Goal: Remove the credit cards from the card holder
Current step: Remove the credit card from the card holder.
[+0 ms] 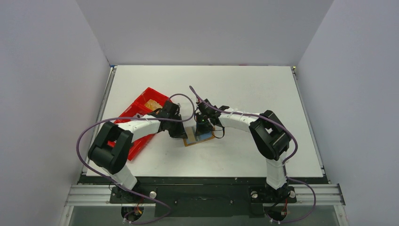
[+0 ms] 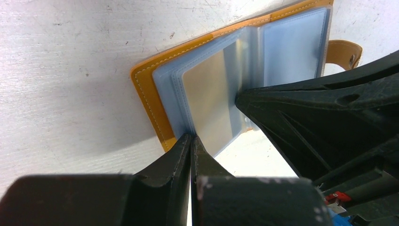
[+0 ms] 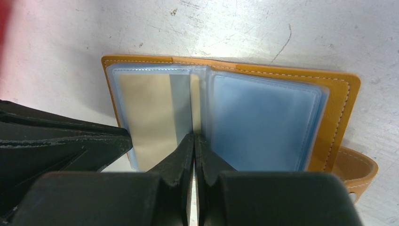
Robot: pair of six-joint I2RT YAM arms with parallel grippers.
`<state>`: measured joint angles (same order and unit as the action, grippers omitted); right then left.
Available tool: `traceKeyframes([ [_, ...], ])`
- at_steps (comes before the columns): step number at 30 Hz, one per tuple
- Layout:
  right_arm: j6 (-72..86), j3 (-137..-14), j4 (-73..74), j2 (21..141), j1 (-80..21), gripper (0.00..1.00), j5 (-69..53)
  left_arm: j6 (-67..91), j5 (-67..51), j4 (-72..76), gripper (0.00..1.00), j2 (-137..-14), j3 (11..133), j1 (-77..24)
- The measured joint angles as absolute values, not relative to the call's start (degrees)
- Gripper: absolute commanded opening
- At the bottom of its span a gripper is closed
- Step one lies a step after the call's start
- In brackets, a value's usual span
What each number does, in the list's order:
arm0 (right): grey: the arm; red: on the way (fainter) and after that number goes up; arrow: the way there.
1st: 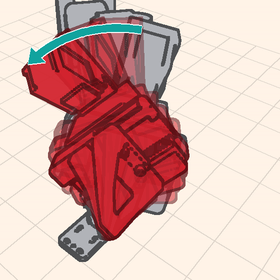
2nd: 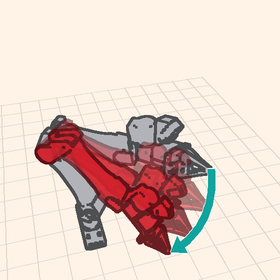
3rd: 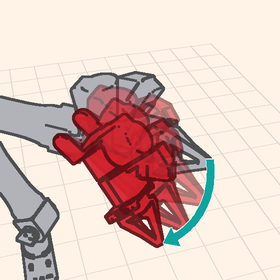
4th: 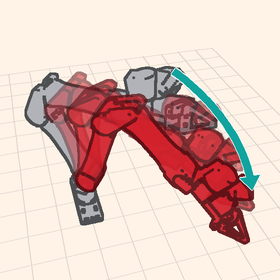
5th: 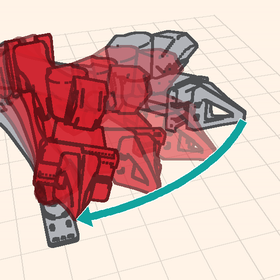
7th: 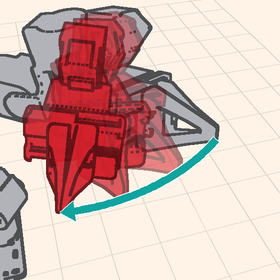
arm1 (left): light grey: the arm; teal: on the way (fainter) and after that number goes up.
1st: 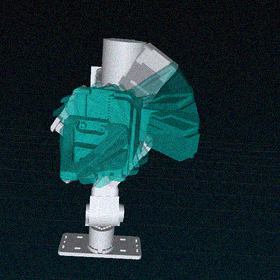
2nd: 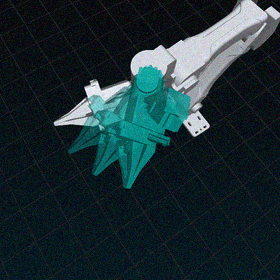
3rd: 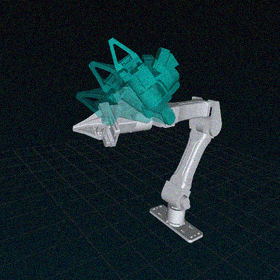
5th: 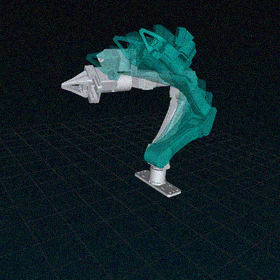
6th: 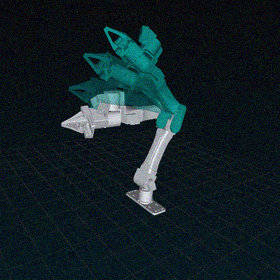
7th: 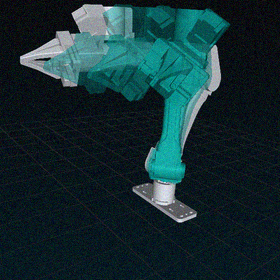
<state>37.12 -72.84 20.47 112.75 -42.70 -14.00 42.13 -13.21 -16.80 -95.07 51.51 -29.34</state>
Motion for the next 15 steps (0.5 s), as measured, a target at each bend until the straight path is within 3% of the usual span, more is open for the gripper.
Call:
traceKeyframes([
  [15, 37.12, -72.84, 20.43, 112.53, -42.65, 0.0, -14.11, 41.17, -12.43, -20.08, 0.0, -95.39, 54.76, -30.24],
])
